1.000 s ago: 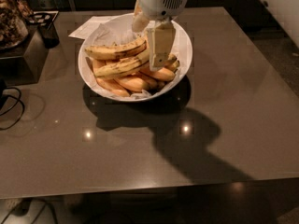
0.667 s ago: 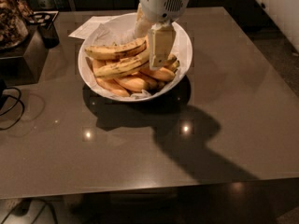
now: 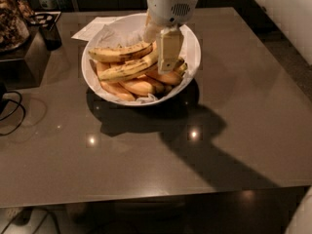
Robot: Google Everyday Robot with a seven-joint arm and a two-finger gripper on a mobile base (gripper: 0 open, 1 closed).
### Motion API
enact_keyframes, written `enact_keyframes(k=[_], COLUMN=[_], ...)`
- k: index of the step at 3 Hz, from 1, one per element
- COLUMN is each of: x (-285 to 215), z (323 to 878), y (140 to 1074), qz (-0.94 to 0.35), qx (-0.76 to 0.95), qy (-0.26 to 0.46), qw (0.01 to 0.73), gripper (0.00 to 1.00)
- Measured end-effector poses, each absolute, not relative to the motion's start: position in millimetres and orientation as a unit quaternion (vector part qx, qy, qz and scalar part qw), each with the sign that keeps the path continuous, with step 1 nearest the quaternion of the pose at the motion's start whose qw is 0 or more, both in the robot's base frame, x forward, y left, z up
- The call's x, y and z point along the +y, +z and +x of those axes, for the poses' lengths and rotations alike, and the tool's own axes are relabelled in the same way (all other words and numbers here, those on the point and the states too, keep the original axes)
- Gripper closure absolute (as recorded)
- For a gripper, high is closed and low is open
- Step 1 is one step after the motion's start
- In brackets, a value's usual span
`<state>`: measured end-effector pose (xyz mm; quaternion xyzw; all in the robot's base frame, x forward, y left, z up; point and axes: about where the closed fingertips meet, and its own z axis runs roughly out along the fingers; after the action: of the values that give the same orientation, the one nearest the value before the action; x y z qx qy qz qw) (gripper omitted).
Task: Pick banana from white bowl
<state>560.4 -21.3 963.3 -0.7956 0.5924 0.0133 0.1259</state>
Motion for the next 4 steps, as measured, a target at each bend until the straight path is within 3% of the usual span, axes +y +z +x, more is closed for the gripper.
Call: enact_keyframes(k=[4], x=[-15.5], z=[568.4], y=[938.7], qz=[-0.799], qx=[0.594], qy=[0.026], qw=[0.097], gripper=[0.37])
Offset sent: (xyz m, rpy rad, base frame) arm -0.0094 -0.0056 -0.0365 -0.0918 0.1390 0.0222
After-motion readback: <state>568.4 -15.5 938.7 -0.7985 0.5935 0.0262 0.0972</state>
